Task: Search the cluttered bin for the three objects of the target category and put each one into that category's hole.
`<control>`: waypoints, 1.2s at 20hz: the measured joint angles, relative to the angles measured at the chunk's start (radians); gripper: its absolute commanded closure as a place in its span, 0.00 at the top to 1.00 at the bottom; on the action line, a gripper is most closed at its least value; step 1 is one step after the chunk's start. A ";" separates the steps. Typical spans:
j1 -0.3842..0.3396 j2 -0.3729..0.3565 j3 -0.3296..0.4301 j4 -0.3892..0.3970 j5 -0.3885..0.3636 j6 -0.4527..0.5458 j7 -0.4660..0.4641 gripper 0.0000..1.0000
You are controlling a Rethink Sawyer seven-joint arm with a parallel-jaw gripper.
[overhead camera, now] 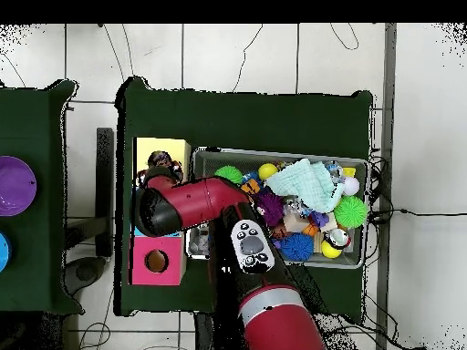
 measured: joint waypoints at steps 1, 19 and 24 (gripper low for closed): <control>0.000 0.000 0.000 0.000 0.000 -0.001 0.000 1.00; 0.007 0.001 -0.003 -0.006 -0.031 -0.010 0.000 0.00; 0.008 0.004 -0.003 -0.015 -0.031 -0.010 0.000 0.00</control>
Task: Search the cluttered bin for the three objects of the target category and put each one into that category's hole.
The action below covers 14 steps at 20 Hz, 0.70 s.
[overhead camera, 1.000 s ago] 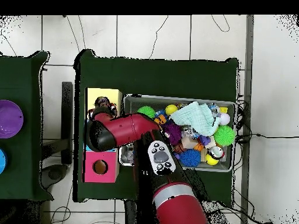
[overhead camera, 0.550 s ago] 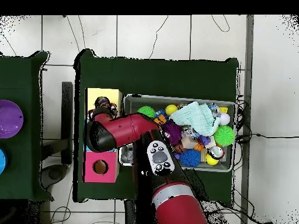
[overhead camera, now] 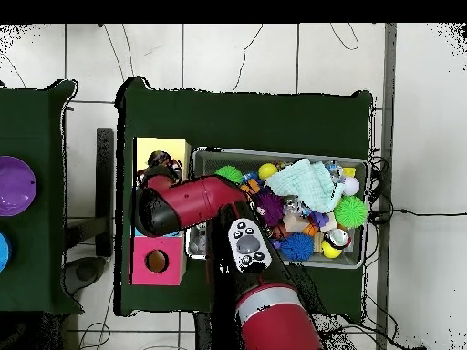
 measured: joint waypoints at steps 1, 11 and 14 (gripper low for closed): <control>0.000 0.001 0.000 -0.003 0.000 0.000 0.000 0.00; 0.000 0.000 0.000 -0.025 0.000 0.000 0.000 0.00; -0.003 -0.012 0.001 -0.025 0.000 0.000 0.000 0.00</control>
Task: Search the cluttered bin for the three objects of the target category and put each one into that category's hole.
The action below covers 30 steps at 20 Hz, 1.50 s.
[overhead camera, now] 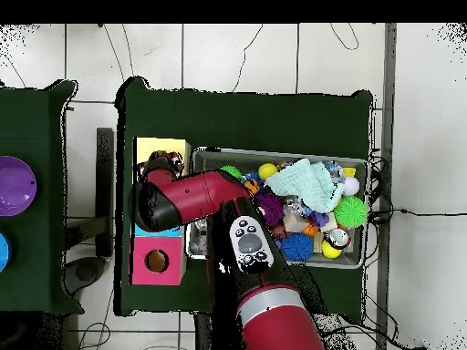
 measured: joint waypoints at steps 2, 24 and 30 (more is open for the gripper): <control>-0.001 -0.012 0.000 0.001 0.000 0.000 0.000 0.00; 0.033 -0.039 -0.004 -0.006 0.000 0.192 0.000 1.00; 0.028 -0.052 -0.003 0.000 -0.002 0.214 0.000 1.00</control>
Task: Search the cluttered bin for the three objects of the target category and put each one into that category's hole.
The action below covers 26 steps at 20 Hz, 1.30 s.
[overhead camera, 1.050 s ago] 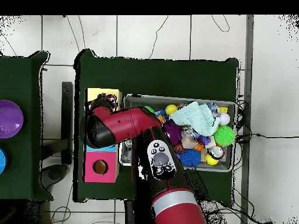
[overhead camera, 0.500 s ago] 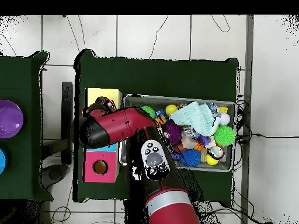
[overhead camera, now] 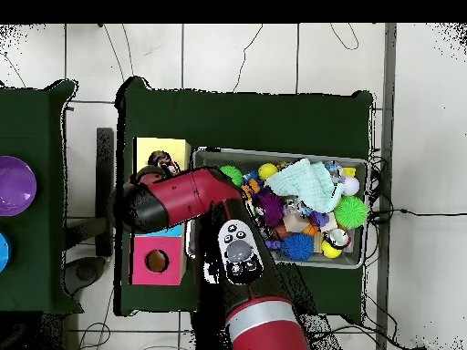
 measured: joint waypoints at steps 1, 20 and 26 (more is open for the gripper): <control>-0.003 -0.004 0.001 0.003 0.000 0.000 0.000 1.00; -0.045 -0.116 -0.030 0.039 -0.021 0.002 0.000 1.00; 0.021 -0.114 -0.098 0.025 -0.042 0.003 0.000 1.00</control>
